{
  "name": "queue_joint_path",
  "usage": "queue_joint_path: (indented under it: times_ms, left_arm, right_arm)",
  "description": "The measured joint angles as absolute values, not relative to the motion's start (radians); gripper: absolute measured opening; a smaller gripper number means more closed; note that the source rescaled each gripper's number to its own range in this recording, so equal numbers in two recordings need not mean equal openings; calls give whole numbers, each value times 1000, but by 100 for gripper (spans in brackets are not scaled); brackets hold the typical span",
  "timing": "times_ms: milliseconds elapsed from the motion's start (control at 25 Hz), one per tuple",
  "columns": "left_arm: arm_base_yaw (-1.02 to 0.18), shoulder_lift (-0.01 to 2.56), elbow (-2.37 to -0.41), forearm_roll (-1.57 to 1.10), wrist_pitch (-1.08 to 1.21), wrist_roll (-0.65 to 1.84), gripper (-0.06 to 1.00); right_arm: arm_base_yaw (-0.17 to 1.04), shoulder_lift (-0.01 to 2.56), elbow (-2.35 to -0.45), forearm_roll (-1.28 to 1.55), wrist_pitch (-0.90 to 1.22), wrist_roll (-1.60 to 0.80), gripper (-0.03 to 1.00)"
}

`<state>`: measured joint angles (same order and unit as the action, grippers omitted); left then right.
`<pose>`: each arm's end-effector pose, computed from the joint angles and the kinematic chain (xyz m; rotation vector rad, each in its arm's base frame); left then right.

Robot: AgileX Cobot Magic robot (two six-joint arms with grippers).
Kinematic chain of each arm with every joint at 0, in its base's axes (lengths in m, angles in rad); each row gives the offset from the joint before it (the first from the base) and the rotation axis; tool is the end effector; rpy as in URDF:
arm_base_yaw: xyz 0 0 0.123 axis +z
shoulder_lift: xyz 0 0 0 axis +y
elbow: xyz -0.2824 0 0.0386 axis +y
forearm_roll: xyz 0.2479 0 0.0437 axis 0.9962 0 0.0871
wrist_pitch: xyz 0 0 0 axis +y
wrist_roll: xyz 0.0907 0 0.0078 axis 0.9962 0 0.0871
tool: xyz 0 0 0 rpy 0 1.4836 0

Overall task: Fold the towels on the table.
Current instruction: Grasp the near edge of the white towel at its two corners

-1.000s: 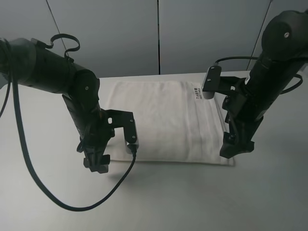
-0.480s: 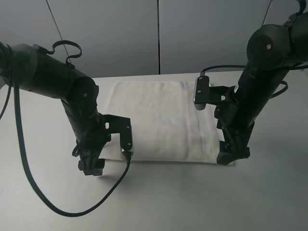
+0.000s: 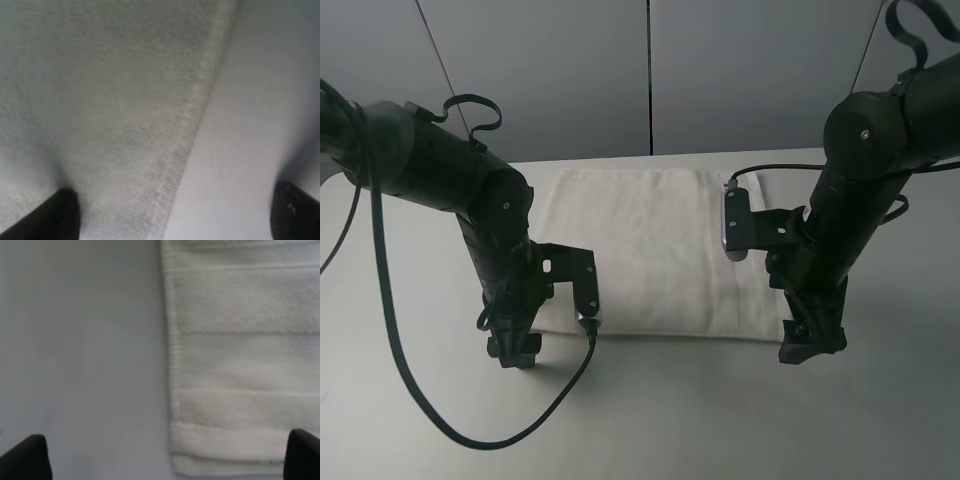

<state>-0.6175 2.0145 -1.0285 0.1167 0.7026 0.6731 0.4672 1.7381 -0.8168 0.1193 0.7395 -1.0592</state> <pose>0.2704 -0.1836 0.0882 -1.9787 -2.3953 -0.1137 0.2376 0.1280 0.1333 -2.0541 2.3465 0.1210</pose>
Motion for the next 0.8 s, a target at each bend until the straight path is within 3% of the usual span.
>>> queue_joint_path:
  times_ms: [320, 600, 800]
  left_arm:
    - [-617, 2015, -1030, 117, 703, 673, 99]
    - [-617, 2015, -1030, 117, 703, 673, 99]
    - [-617, 2015, -1030, 117, 703, 673, 99]
  right_arm:
    - [486, 1749, -746, 93, 603, -1134, 100]
    - [486, 1811, -746, 63, 593, -1136, 77]
    - [486, 1827, -746, 45, 572, -1125, 74]
